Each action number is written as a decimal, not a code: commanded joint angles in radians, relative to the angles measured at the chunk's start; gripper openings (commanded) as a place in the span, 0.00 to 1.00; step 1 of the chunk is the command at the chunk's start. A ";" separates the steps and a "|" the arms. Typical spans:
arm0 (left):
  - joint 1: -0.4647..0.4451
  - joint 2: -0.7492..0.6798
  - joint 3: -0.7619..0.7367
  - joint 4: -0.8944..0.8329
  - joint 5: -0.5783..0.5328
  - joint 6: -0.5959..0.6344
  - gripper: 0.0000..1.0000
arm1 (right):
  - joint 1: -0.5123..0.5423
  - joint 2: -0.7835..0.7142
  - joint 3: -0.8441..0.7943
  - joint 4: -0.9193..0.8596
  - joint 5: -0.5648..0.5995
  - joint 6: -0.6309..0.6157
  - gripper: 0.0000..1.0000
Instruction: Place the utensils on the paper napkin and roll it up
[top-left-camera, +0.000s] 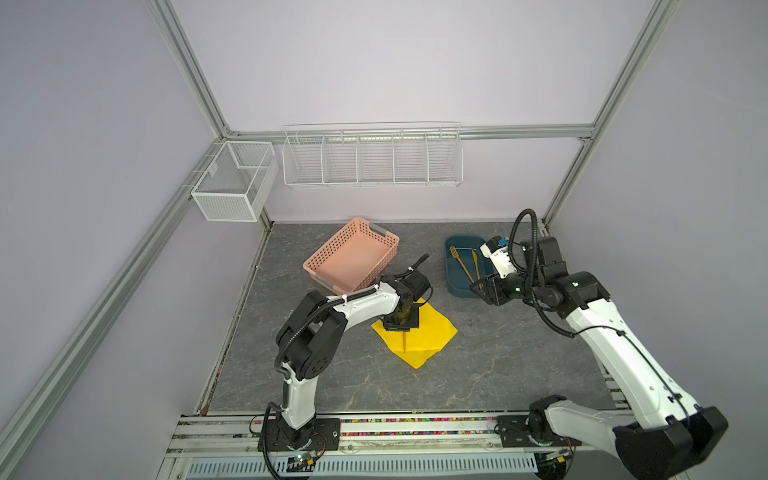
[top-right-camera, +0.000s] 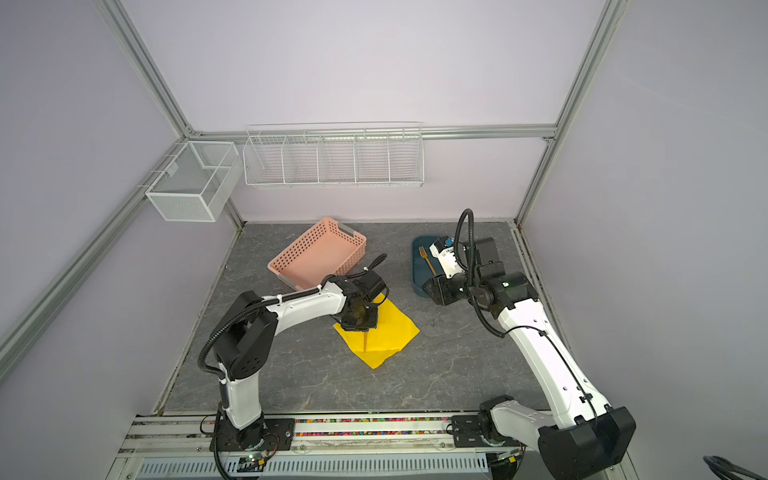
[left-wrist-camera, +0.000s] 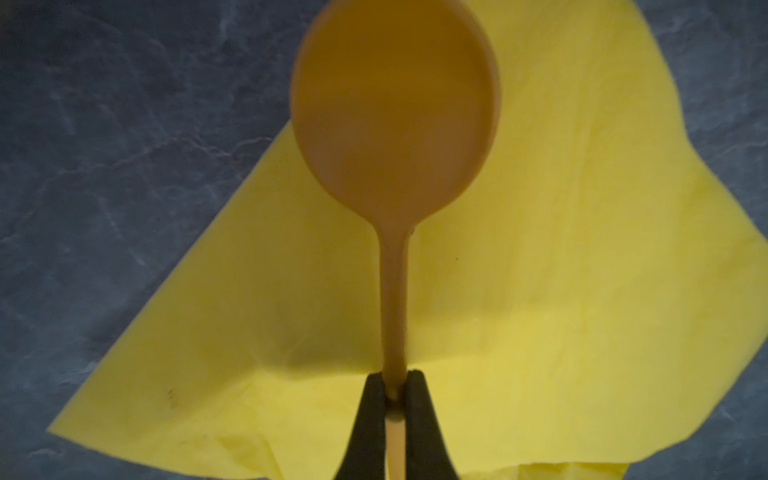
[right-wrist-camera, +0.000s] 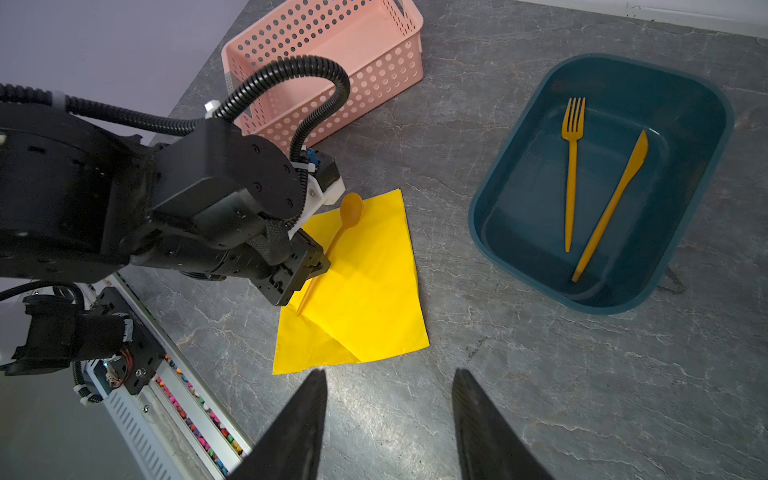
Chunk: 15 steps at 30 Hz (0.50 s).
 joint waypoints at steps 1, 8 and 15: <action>0.000 0.020 0.019 -0.018 0.004 0.001 0.00 | -0.004 -0.010 -0.009 0.012 -0.013 -0.023 0.52; 0.004 0.026 0.016 -0.009 0.010 0.002 0.00 | -0.005 -0.010 -0.009 0.010 -0.015 -0.022 0.52; 0.007 0.028 0.015 -0.003 0.013 0.003 0.01 | -0.008 -0.013 -0.010 0.010 -0.017 -0.023 0.52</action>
